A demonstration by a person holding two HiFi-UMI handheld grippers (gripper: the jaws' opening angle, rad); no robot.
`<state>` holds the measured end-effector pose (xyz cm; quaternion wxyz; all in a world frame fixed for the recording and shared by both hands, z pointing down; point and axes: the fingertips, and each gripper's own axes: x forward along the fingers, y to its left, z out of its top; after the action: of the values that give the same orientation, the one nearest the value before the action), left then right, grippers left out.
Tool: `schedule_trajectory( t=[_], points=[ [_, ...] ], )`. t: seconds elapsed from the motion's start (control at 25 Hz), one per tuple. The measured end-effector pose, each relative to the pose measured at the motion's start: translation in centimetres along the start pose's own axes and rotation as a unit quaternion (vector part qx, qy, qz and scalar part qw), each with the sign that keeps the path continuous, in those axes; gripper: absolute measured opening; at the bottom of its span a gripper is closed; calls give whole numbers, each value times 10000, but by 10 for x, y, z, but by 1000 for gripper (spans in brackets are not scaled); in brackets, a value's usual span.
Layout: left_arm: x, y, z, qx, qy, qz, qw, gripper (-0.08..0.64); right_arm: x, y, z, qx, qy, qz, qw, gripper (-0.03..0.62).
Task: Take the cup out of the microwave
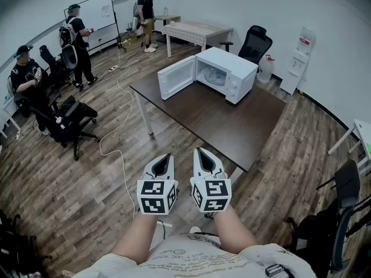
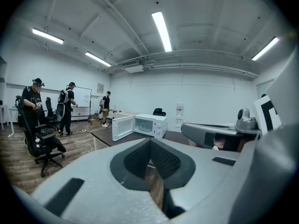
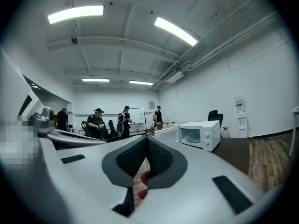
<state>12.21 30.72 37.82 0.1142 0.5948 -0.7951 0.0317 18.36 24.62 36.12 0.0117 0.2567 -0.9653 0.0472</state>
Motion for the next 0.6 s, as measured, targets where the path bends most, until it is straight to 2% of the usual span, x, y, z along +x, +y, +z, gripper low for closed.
schedule_trajectory(
  t=[0.2,0.6],
  points=[
    [13,-9,-1,6,6,-3,10000,7,1,-10,2,267,-194,210,9992,14],
    [54,-34,6,70,-34,-12,10000,7,13,-51,7,269,-253,272,9989,14]
  ],
)
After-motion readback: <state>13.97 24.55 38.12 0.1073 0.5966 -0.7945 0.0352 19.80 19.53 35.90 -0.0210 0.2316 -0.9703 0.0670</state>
